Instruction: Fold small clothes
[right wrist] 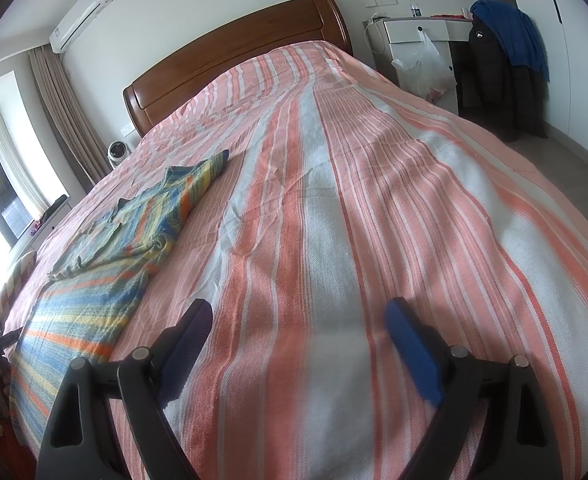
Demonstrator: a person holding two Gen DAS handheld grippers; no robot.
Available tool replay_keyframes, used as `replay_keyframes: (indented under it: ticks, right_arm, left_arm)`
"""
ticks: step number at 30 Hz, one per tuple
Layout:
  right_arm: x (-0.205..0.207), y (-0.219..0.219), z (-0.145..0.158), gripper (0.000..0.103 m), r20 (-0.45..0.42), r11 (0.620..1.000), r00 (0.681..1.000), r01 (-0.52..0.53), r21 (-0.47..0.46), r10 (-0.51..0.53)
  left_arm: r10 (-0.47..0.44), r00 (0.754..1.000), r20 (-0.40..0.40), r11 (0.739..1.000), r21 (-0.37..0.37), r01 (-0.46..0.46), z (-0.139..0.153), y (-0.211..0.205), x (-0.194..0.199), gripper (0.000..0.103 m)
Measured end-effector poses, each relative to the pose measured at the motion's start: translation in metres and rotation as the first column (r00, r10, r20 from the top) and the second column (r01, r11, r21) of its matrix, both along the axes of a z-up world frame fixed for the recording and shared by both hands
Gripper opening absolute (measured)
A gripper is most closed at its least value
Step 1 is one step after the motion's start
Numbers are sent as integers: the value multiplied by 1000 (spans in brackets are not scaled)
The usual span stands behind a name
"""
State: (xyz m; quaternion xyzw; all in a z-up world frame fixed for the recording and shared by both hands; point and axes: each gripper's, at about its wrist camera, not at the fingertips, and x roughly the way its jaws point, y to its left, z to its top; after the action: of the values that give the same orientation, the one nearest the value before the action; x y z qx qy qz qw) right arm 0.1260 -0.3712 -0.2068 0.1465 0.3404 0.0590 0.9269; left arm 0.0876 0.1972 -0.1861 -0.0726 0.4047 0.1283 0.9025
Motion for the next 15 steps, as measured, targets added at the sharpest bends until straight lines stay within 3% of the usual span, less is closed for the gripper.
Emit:
replay_keyframes:
  ticks: [15]
  right_arm:
    - [-2, -1, 0, 88, 5, 1000, 1000, 0, 7, 0]
  left_arm:
    - [1, 1000, 5, 1000, 13, -1, 2, 0, -6, 103]
